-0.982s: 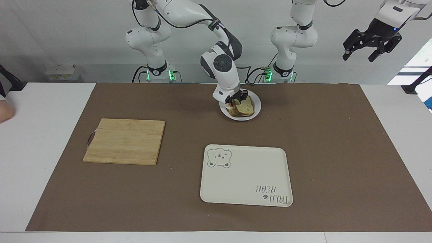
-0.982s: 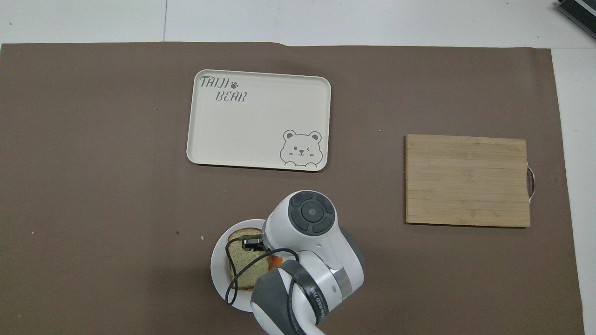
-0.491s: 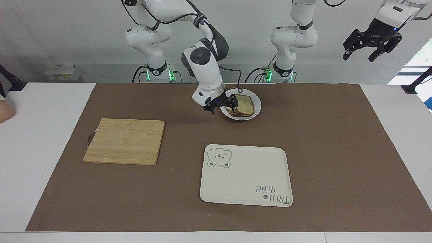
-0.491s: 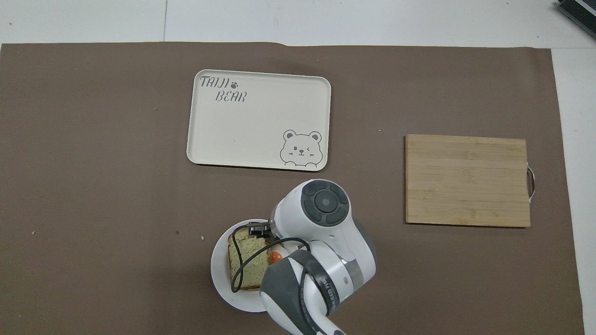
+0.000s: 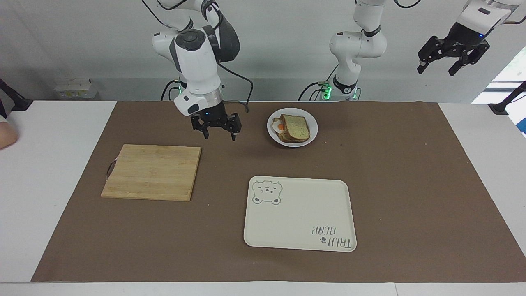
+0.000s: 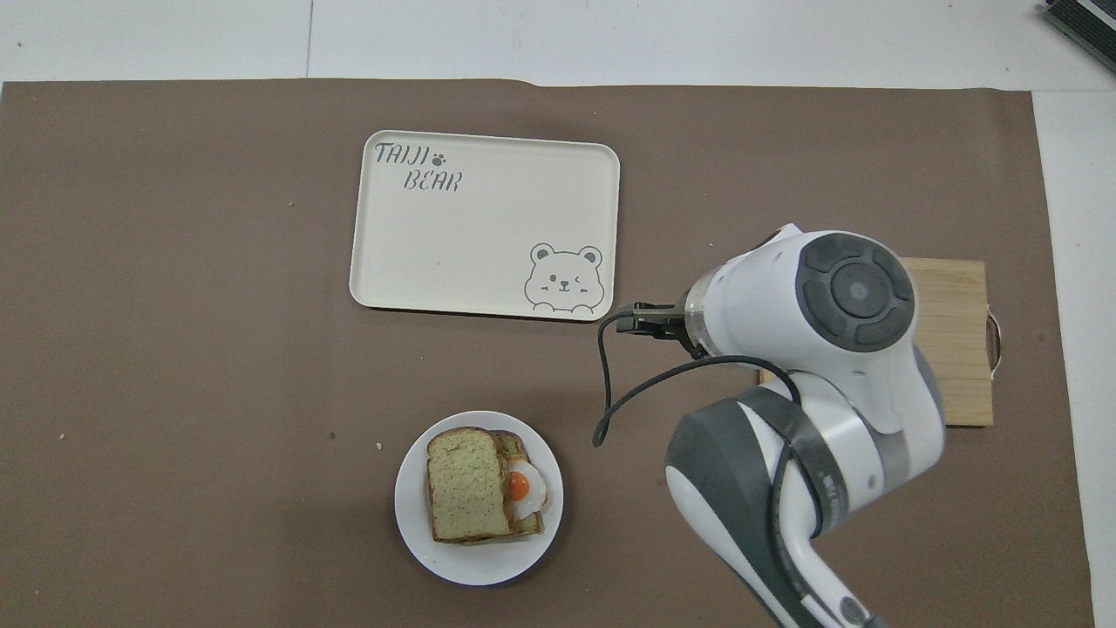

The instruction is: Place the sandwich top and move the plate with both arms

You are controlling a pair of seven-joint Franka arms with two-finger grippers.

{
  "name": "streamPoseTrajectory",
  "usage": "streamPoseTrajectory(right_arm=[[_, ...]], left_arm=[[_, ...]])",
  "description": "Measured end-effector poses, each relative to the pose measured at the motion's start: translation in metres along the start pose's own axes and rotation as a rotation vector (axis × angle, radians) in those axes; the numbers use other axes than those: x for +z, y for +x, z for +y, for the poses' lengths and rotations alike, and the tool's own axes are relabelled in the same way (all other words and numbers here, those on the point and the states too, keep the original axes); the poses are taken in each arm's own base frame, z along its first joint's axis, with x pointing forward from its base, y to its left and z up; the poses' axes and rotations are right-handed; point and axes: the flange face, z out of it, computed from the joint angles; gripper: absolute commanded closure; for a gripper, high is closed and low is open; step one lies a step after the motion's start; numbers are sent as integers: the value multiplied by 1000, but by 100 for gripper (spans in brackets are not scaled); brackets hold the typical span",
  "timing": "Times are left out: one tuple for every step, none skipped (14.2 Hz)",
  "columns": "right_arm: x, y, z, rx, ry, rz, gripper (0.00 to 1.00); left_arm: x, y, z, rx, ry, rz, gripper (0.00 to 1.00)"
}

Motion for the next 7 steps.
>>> streamPoseTrajectory(right_arm=[[-10, 5, 8, 17, -3, -1, 0], [-19, 9, 17, 30, -6, -1, 0], [-26, 12, 24, 37, -6, 3, 0], [-32, 13, 31, 40, -8, 5, 0], [-39, 14, 39, 43, -12, 7, 0], [-47, 16, 49, 47, -14, 12, 0], [-56, 18, 60, 51, -16, 18, 0]], left_arm=[[0, 0, 0, 0, 0, 0, 0], [0, 0, 0, 0, 0, 0, 0], [0, 0, 0, 0, 0, 0, 0], [0, 0, 0, 0, 0, 0, 0], [0, 0, 0, 1, 0, -1, 0], [0, 0, 0, 1, 0, -3, 0], [0, -1, 0, 1, 0, -4, 0]])
